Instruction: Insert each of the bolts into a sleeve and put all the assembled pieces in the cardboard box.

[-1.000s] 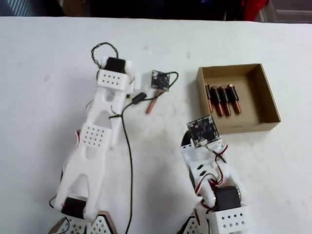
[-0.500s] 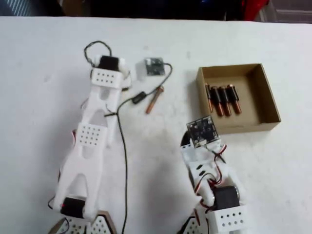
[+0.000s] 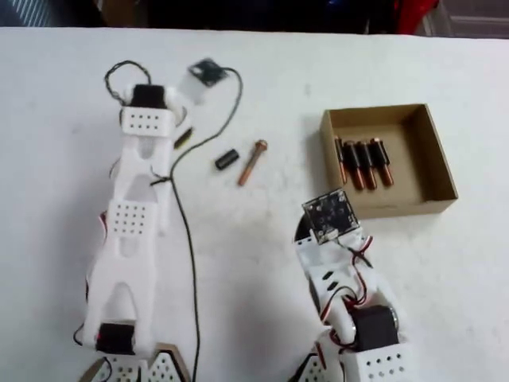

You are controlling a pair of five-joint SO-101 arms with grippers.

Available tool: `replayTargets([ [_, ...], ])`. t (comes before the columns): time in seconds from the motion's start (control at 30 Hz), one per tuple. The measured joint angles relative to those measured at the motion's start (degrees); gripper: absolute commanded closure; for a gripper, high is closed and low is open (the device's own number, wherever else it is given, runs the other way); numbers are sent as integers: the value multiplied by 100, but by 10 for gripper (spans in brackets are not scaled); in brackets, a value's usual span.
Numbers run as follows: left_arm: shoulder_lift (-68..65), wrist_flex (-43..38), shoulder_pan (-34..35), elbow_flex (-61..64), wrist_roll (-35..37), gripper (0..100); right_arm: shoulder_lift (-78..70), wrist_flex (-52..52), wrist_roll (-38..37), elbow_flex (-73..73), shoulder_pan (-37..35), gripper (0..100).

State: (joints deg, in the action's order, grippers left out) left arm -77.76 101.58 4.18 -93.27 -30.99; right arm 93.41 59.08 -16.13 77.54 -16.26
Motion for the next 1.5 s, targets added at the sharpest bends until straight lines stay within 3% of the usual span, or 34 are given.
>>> replayTargets([
  [0.17, 0, 0, 211, 0, 360, 980, -290, 220, 0, -554, -79, 977],
  [0.5, 0, 0, 202, 0, 554, 980, -2980, 211, 0, -2251, -105, 977],
  [0.67, 9, 0, -132, 0, 563, 980, -3859, -334, 527, -2338, -105, 977],
  [1.07, 44, 0, -607, 0, 580, 980, -3235, -413, 598, -2163, -53, 977],
  [1.5, 1257, 0, -633, 668, 598, 980, -2752, -413, 633, -1864, -26, 977],
])
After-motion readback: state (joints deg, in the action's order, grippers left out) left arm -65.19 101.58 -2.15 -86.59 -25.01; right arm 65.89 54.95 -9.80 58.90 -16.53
